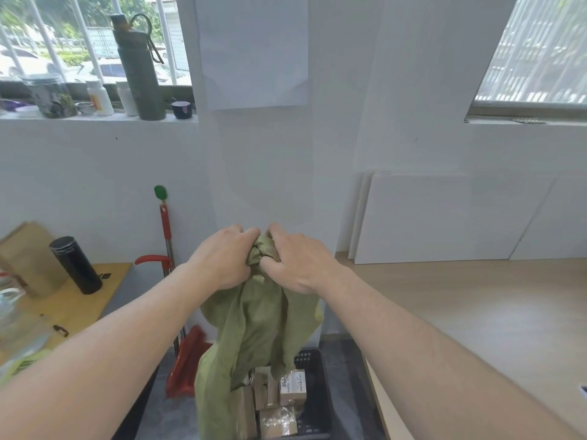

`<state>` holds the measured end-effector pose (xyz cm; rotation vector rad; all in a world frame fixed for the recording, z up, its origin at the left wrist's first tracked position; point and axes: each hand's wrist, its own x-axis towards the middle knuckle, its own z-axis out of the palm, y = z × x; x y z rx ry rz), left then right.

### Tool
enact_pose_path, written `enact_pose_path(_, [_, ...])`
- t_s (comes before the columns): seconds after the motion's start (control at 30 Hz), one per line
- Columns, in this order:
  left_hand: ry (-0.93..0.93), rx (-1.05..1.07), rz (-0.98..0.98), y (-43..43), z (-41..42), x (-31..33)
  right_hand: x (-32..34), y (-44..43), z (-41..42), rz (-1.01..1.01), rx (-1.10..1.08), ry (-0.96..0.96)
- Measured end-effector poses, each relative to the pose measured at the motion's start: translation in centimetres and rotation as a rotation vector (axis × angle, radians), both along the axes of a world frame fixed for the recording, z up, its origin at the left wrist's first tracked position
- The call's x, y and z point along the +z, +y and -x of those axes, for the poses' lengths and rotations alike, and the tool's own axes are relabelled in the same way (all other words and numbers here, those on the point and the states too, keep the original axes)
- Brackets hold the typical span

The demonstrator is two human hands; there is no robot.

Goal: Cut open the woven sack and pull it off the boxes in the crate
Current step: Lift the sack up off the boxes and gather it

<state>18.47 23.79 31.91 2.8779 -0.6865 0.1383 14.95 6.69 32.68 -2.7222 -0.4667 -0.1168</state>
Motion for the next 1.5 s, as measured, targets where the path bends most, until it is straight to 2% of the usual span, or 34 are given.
enact_pose_path(0.07, [0.087, 0.042, 0.065, -0.1, -0.3, 0.5, -0.6, -0.3, 0.1, 0.048, 0.021, -0.18])
enact_pose_path(0.17, [0.211, 0.099, 0.113, -0.4, -0.8, 1.4, -1.6, -0.8, -0.1, 0.322, 0.036, -0.495])
enact_pose_path(0.33, [0.373, 0.172, 0.206, -1.2, -1.0, 3.0, -2.7, -0.1, -0.1, 0.495, -0.077, -0.665])
enact_pose_path(0.47, [0.526, 0.185, 0.331, -1.4, -0.6, 3.9, -3.0, 0.7, -0.7, 0.404, -0.131, -0.741])
enact_pose_path(0.63, [0.677, 0.204, 0.393, -0.9, -0.4, 4.0, -2.7, 0.9, -1.3, 0.296, -0.11, -0.648])
enact_pose_path(0.8, [0.616, 0.06, 0.319, -0.1, -0.7, 3.6, -2.3, 1.2, -2.0, 0.212, -0.115, -0.445])
enact_pose_path(0.9, [0.473, -0.016, 0.213, 0.4, -0.7, 3.3, -1.6, 1.3, -2.1, 0.202, -0.108, -0.333])
enact_pose_path(1.03, [0.203, -0.083, -0.024, 0.3, 0.0, 3.1, -0.2, 1.4, -2.2, 0.108, -0.138, -0.199])
enact_pose_path(1.13, [-0.073, -0.044, -0.19, -0.2, 0.7, 2.3, 0.7, 1.7, -2.3, 0.073, -0.186, -0.07])
enact_pose_path(1.23, [-0.249, 0.017, -0.211, -0.6, 0.8, 1.2, 1.4, 1.7, -2.3, 0.004, -0.231, 0.081])
enact_pose_path(1.37, [-0.208, 0.081, -0.1, -0.8, 0.6, 0.8, 2.2, 1.6, -2.1, -0.021, -0.241, 0.169])
enact_pose_path(1.5, [-0.11, 0.088, -0.036, -0.8, -0.1, 0.9, 2.2, 1.1, -1.9, 0.021, -0.201, 0.178])
